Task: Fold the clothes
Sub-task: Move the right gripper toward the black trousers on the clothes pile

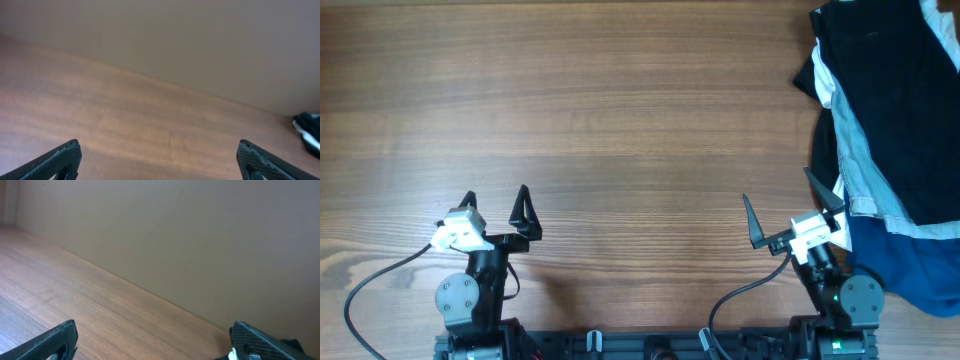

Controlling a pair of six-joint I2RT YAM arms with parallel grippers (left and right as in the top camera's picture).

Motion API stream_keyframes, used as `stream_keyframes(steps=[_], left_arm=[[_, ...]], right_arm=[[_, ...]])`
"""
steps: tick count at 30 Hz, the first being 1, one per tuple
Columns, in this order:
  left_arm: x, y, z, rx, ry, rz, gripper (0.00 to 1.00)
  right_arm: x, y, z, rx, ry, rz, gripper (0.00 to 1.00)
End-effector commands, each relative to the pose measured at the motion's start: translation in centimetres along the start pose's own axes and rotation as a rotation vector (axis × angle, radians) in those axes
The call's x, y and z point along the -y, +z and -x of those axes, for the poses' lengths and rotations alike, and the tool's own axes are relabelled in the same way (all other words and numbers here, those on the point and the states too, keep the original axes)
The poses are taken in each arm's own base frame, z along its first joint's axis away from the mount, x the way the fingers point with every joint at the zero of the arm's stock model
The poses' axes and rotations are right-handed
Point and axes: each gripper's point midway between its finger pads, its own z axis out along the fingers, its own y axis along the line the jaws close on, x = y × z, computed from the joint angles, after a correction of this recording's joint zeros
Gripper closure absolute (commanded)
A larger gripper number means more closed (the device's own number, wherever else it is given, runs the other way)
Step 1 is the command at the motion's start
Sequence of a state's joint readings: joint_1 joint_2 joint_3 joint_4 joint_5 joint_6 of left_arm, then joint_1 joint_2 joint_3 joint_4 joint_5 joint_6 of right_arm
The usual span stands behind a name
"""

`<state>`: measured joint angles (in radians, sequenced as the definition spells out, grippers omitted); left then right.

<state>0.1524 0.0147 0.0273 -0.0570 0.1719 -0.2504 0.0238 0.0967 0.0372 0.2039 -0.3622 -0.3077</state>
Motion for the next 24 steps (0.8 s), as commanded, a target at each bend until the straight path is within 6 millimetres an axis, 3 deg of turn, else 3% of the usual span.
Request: stream_keyframes(steps=[1, 6, 11, 17, 24], left_arm=[[1.0, -0.3, 1.4, -0.010, -0.016, -0.022, 0.00], [1.2, -0.1, 2.3, -0.068, -0.027, -0.002, 0.00], [1.4, 1.1, 3.3, -0.174, -0.047, 0.030, 0.00], [1.9, 3.2, 2.6, -0.362, -0.092, 0.028, 0.00], [2.4, 5.5, 2.3, -0.615, -0.163, 0.058, 0.00]], right_arm=[[0.2, 0.6, 2.8, 0.034, 0.015, 0.044, 0.00], [0.7, 3.3, 4.2, -0.015, 0.043, 0.117, 0.00], [1.2, 7.4, 5.2, -0.070, 0.087, 0.221, 0.00], [1.0, 11.0, 4.5, -0.127, 0.163, 0.330, 0.00], [1.4, 14.0, 2.3, -0.324, 0.300, 0.387, 0.00]])
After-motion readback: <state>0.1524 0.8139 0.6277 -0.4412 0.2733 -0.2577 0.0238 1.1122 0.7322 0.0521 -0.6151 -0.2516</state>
